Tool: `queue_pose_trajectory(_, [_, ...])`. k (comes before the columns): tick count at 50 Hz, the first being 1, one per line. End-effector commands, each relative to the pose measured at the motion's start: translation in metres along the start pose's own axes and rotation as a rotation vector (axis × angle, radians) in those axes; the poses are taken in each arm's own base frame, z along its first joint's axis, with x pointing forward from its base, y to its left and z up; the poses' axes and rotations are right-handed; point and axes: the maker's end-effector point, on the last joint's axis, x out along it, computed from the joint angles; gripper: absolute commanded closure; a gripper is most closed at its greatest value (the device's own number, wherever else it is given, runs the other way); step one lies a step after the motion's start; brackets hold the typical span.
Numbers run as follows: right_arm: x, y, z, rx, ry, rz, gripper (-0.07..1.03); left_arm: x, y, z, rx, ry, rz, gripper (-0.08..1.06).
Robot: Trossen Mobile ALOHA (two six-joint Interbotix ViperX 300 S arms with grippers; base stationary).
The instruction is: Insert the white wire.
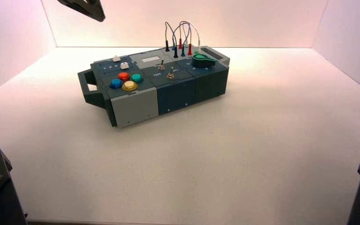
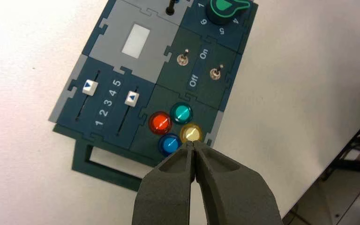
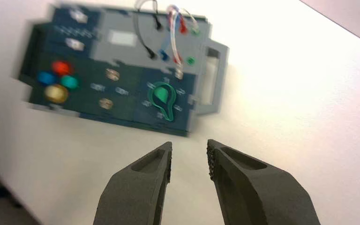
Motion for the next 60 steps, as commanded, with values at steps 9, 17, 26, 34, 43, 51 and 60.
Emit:
queue_pose_trajectory(9, [0.023,0.017,0.024,-0.065,0.034,-0.049,0.53,0.002,0.007,0.012,-0.006,-0.049,0.029,1.01])
queue_pose_trajectory(17, [0.046,0.02,0.021,-0.029,0.052,-0.014,0.49,0.005,0.009,0.009,-0.01,-0.045,0.035,1.01])
queue_pose_trajectory(26, [0.063,0.016,0.023,-0.023,0.049,-0.017,0.49,0.009,0.01,0.004,-0.017,-0.038,0.039,1.01])
queue_pose_trajectory(34, [0.078,0.014,0.024,-0.021,0.073,-0.012,0.49,0.01,0.013,0.004,-0.022,-0.048,0.057,1.01])
queue_pose_trajectory(43, [0.09,0.008,0.028,-0.018,0.084,-0.015,0.49,0.012,0.016,0.003,-0.025,-0.058,0.076,1.01])
queue_pose_trajectory(51, [0.095,0.0,0.037,-0.008,0.073,-0.024,0.49,0.013,0.019,0.004,-0.024,-0.069,0.09,1.01])
queue_pose_trajectory(60, [0.107,-0.003,0.043,-0.018,0.089,-0.019,0.49,0.017,0.018,-0.001,-0.02,-0.056,0.087,1.01])
